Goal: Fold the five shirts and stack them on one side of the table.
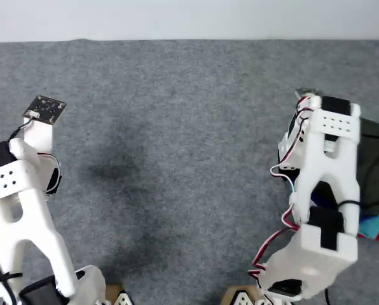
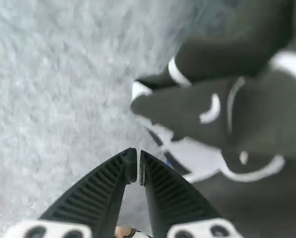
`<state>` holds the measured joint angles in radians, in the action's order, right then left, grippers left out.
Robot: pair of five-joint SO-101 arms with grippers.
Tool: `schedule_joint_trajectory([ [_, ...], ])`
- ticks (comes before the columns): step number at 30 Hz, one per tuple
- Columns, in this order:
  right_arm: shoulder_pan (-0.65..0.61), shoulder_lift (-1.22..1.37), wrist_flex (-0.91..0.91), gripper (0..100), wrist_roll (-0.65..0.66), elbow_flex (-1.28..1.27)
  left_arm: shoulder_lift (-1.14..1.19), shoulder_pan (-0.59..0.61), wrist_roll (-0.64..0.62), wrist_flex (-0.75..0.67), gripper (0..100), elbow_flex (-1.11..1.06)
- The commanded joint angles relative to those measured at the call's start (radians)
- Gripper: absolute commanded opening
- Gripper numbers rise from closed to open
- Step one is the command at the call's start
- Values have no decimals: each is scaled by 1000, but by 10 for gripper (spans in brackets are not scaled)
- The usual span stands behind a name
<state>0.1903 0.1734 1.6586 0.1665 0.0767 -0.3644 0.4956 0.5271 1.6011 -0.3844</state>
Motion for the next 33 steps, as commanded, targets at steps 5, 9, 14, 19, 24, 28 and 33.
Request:
schedule_joint_trajectory([
  [5,180,-174,-91,9,74,186,0,-3,-2,8,6,33],
  [9,303,-173,-177,9,215,181,0,-3,-2,9,6,33],
  [14,371,-171,-110,9,244,43,0,-3,-2,9,6,33],
  [19,453,-171,-82,9,308,-150,0,-3,-2,9,6,33],
  [24,573,-180,-128,9,411,-195,0,-3,-2,9,6,33],
  [28,549,-211,-120,9,422,-138,0,-3,-2,9,6,33],
  [33,433,-251,-142,9,420,-12,0,-3,-2,11,6,33],
])
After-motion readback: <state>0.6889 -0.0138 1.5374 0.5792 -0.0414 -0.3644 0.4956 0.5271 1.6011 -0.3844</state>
